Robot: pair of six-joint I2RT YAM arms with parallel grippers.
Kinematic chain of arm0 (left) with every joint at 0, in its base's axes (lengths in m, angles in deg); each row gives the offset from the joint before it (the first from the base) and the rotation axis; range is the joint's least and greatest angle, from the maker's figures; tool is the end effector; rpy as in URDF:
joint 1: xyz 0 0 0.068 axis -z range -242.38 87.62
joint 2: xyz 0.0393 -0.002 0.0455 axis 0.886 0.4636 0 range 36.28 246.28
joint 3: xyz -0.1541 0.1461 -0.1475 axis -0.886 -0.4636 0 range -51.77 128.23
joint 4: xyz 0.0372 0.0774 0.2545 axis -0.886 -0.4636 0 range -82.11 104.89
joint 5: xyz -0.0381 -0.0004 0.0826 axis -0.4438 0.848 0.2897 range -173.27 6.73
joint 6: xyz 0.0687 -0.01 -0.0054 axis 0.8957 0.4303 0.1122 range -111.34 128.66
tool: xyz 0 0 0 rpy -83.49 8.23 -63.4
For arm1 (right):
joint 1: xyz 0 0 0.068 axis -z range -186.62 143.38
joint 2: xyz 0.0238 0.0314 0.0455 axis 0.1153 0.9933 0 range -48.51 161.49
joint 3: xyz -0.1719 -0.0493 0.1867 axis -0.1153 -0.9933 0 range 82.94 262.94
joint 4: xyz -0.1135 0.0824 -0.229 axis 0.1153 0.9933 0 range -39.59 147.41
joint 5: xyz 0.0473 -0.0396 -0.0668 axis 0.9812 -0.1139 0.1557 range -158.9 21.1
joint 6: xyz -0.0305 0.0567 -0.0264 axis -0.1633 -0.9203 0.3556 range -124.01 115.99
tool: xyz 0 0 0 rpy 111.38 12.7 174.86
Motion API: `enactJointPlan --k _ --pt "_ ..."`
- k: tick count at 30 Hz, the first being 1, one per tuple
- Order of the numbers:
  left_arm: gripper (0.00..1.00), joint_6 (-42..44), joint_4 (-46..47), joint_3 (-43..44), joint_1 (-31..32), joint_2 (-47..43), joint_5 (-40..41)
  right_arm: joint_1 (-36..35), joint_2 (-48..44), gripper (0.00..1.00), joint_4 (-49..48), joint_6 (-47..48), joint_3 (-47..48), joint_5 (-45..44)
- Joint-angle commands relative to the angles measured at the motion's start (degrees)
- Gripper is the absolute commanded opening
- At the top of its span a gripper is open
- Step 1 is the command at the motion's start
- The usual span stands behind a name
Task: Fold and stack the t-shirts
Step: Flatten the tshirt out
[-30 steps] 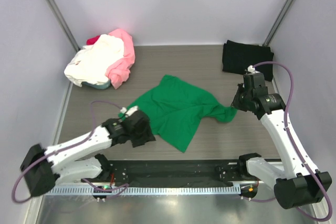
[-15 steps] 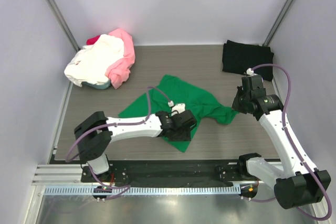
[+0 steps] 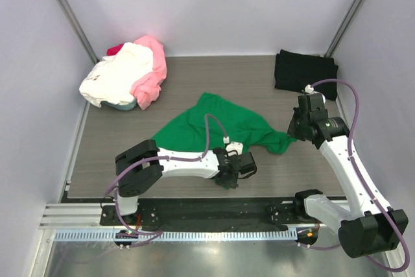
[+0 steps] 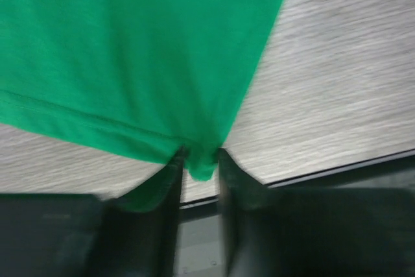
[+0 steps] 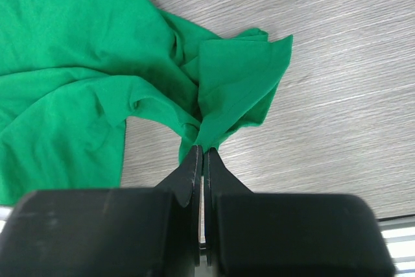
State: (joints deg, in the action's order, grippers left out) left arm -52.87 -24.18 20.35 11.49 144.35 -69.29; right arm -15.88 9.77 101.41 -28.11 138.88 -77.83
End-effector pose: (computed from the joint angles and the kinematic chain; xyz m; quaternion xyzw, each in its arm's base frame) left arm 0.1160 -0.3519 0.1261 0.0900 0.9801 -0.0739 0.1607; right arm 0.2199 0.0270 0.2709 0.1465 0.9353 0.0192 0.3215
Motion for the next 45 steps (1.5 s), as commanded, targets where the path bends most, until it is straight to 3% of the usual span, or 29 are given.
enactJointPlan --k 1,4,8,13,18,20,24,28,31,37,42,45 --pt "0.22 0.80 -2.33 -0.40 0.31 1.88 2.02 0.12 0.08 0.01 -1.34 0.54 -0.04 -1.53" --pt "0.00 1.51 -1.89 -0.84 0.32 2.84 2.11 0.12 0.17 0.01 -1.34 0.54 -0.04 -1.53" --pt "0.00 3.44 -4.07 -0.31 0.31 -0.66 3.77 0.12 0.34 0.01 -1.17 0.19 1.00 -2.41" --pt "0.00 5.63 -17.95 6.00 -0.12 -13.74 11.23 0.12 -0.10 0.01 2.34 0.54 7.85 -5.48" --pt "0.00 8.44 -30.78 20.58 -2.23 -28.16 19.49 0.12 -2.20 0.01 4.89 2.65 21.38 -7.06" --pt "0.00 11.42 -32.73 25.07 -2.76 -31.24 21.52 0.12 -3.17 0.01 5.94 3.35 27.53 -8.73" --pt "0.00 19.16 -36.25 42.35 -3.20 -35.38 26.09 0.12 -4.31 0.01 6.48 5.63 37.64 -9.00" --pt "0.00 26.81 -35.82 53.47 -3.20 -38.10 26.02 0.20 -8.17 0.01 3.06 8.62 45.55 -6.54" --pt "0.00 30.59 -32.66 56.02 -3.20 -42.48 25.05 0.20 -12.13 0.01 0.77 9.33 49.33 -7.85" --pt "0.00 34.20 -24.31 51.38 -3.20 -52.42 22.33 0.12 -20.57 0.01 -4.49 13.28 51.81 -7.33" --pt "0.00 34.99 -24.83 51.81 -3.20 -53.32 21.09 0.20 -24.00 0.01 -6.71 15.48 52.07 0.13" --pt "0.00 35.43 -24.83 51.55 -3.20 -51.30 24.93 0.20 -21.29 0.01 -5.48 15.57 54.78 2.42"
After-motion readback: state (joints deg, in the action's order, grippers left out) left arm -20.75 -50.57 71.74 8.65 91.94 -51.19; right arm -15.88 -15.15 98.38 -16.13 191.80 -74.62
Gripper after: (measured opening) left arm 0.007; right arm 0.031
